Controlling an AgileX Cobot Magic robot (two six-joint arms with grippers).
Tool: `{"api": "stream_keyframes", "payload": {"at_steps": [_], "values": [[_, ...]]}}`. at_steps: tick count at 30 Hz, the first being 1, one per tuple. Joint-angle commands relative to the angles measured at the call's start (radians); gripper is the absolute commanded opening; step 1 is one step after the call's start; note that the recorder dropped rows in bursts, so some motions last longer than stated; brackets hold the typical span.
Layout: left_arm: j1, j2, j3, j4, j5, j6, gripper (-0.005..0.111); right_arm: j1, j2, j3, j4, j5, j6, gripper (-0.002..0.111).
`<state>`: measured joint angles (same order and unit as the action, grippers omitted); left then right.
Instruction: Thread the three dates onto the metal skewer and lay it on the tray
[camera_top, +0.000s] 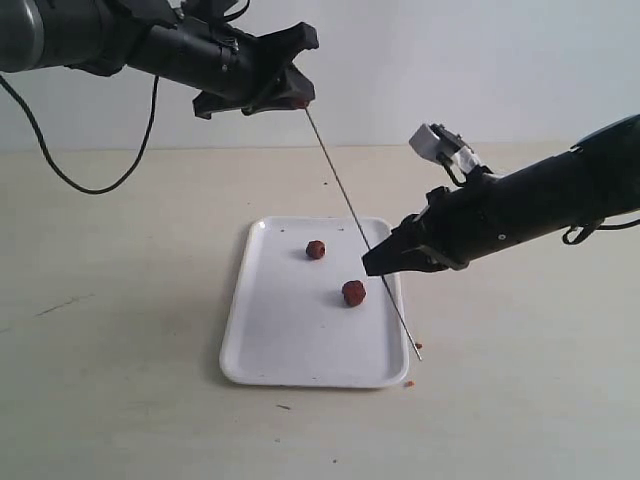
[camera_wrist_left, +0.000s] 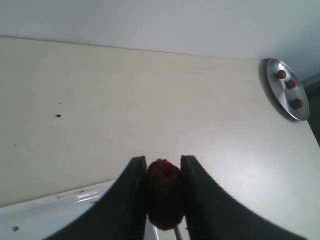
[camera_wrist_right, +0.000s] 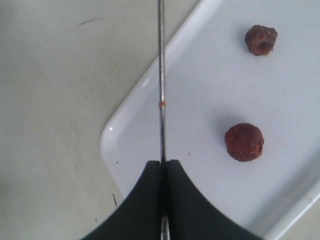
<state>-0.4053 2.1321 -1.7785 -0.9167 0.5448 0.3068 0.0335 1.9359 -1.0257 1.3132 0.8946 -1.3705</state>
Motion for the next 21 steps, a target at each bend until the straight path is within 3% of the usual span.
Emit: {"api": "stream_keyframes", "payload": {"at_steps": [1, 10, 21], "values": [[-0.012, -0.001, -0.002, -0.022, 0.006, 0.008, 0.024, 0.002, -0.003, -0.008, 0.029, -0.011, -0.027, 0.000], [-0.055, -0.001, -0.002, -0.022, 0.020, 0.029, 0.024, 0.002, -0.003, -0.021, 0.106, -0.042, -0.069, 0.000], [-0.097, -0.001, -0.001, 0.028, 0.068, 0.060, 0.024, 0.002, -0.003, -0.021, 0.328, -0.077, -0.246, 0.000]]}}
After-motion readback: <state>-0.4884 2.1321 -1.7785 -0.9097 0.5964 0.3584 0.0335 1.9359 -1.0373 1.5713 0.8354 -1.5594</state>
